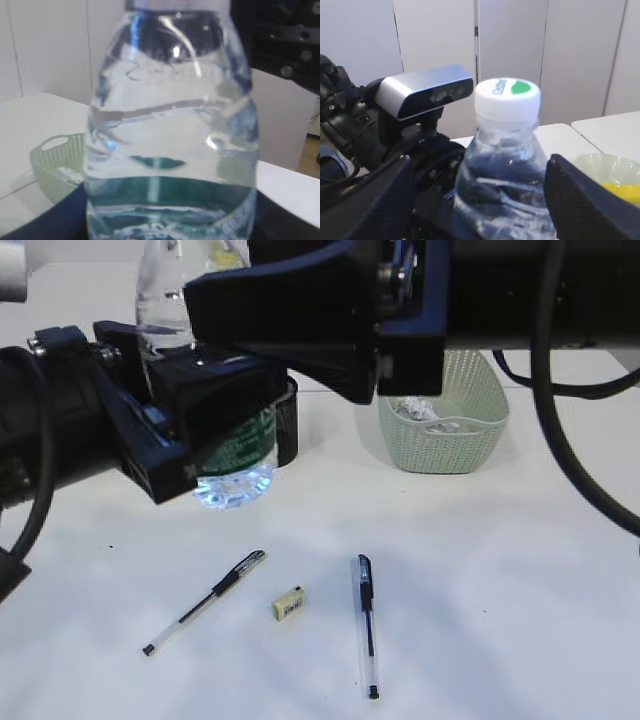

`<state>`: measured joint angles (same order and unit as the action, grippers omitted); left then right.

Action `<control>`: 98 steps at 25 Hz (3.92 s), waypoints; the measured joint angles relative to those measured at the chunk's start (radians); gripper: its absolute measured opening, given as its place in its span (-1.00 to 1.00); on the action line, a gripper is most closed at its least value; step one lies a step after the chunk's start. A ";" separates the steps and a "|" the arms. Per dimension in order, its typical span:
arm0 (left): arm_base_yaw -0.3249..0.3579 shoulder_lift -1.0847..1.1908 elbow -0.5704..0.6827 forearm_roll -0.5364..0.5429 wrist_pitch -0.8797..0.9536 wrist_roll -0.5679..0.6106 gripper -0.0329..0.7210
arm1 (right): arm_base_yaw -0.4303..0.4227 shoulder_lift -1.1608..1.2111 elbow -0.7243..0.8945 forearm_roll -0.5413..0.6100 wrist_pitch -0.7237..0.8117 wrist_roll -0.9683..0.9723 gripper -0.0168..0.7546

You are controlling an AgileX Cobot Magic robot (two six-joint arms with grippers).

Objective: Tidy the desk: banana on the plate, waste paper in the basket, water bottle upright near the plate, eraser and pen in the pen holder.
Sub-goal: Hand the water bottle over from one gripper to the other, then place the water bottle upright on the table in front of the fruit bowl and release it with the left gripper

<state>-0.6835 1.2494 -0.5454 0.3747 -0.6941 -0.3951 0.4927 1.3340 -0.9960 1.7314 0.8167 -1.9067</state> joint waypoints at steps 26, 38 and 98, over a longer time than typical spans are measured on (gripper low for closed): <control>0.327 0.000 0.000 -0.026 0.074 0.000 0.13 | -0.074 0.000 0.000 -0.552 -0.444 0.729 0.57; 0.328 0.000 0.000 -0.029 0.124 0.036 0.13 | -0.210 0.000 0.000 -1.467 -0.223 1.532 0.57; 0.466 0.837 -0.170 -0.323 -0.390 0.364 0.13 | -0.212 0.000 0.000 -1.839 -0.121 1.907 0.57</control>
<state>-0.2179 2.0865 -0.7155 0.0519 -1.0839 -0.0316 0.2808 1.3340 -0.9960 -0.1075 0.6953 0.0000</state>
